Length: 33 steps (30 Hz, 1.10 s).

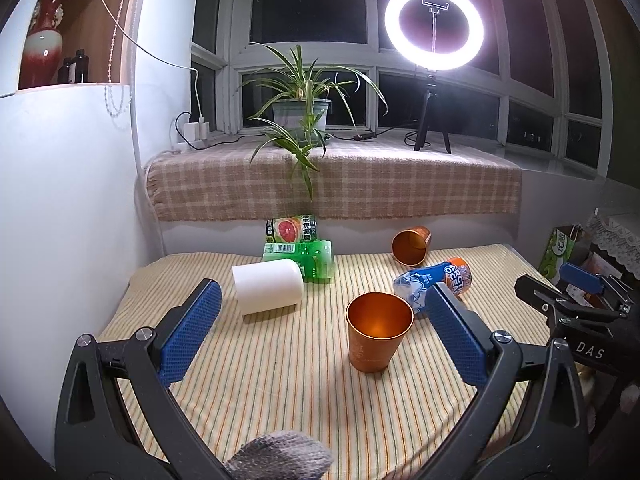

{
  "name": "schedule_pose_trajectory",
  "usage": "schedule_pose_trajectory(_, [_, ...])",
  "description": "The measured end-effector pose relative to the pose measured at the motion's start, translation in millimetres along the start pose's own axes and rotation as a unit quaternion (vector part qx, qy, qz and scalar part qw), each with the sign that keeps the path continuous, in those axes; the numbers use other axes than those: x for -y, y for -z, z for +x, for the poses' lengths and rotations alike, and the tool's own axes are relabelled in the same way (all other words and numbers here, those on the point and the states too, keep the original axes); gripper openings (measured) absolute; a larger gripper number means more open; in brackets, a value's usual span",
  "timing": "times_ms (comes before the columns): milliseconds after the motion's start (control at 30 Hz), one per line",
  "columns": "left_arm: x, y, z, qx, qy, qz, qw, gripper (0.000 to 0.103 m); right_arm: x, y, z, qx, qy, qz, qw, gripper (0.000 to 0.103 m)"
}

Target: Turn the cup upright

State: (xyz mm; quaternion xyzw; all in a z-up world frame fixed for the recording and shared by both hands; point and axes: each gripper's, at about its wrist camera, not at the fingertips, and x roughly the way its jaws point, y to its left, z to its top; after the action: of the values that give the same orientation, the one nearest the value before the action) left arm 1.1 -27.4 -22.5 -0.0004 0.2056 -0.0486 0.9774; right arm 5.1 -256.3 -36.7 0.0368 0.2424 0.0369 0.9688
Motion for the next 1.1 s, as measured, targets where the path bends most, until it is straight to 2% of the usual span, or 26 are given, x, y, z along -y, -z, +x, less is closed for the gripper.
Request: schedule_pose_trajectory(1100, [-5.8,2.4,3.6,-0.001,-0.006,-0.001,1.0,0.103,-6.3,4.9,9.3,-0.026,-0.015,0.0,1.0,0.09])
